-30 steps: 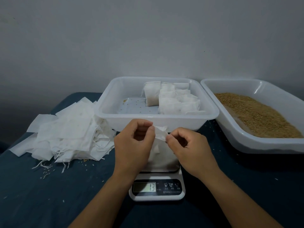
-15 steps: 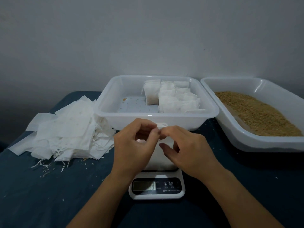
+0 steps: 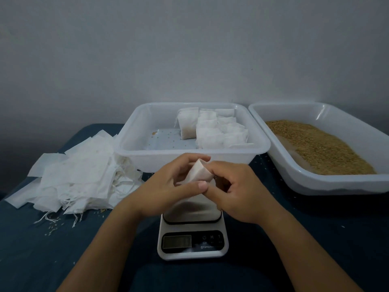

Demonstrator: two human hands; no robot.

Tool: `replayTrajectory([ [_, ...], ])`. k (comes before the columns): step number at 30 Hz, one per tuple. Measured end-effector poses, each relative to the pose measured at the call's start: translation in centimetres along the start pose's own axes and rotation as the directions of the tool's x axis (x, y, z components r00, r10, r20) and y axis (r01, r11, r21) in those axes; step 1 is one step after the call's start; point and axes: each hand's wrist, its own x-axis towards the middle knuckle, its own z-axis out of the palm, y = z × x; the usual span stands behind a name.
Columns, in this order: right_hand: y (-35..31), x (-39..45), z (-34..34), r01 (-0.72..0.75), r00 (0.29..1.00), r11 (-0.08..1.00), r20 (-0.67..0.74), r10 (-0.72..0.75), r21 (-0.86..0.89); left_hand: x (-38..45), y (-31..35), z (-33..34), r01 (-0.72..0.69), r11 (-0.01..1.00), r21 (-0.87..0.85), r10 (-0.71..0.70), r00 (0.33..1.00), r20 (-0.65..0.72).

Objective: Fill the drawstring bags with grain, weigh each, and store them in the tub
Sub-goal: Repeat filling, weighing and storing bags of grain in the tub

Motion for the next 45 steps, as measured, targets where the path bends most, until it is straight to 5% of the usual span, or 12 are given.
replayTrajectory([
  [6,-0.4,-0.1,-2.3,-0.091,0.992,0.993,0.088,0.085,0.072,2.3,2.3,-0.2,0.181,0.976,-0.117,-0.12,0.907,0.403],
  [17,-1.6,0.4,-6.2,-0.043,0.962,0.986,0.261,0.084,-0.159,3.0,0.0,1.7,0.09,0.98,-0.177,-0.025,0.94,0.339],
  [23,-2.0,0.7,-6.2,0.027,0.96,0.972,0.277,0.039,-0.232,2.7,-0.4,2.6,0.159,0.947,-0.278,-0.062,0.942,0.33],
  [26,-1.9,0.7,-6.8,-0.033,0.981,0.962,0.175,0.084,-0.272,2.6,-0.8,3.0,0.116,0.964,-0.239,-0.062,0.972,0.225],
  [29,-0.3,1.1,-9.2,-0.271,0.958,0.926,-0.163,0.234,-0.263,2.7,-1.2,3.3,0.094,0.977,-0.192,-0.078,0.993,0.093],
  [32,3.4,1.4,-12.8,-0.546,0.811,0.766,-0.442,0.383,-0.339,2.7,-1.5,3.5,0.057,0.996,-0.072,-0.059,0.998,-0.026],
  [34,6.3,1.1,-14.8,-0.702,0.712,0.547,-0.432,0.553,-0.456,2.6,-1.6,3.6,0.019,1.0,-0.023,-0.021,0.996,-0.083],
  [37,9.1,0.5,-15.8,-0.716,0.577,0.27,-0.328,0.748,-0.644,2.7,-1.9,3.7,-0.006,0.998,0.062,0.014,0.991,-0.135],
  [45,11.1,1.0,-15.3,-0.692,0.5,0.154,-0.315,0.806,-0.705,2.6,-1.9,4.3,0.04,0.995,0.094,-0.021,0.98,-0.197],
])
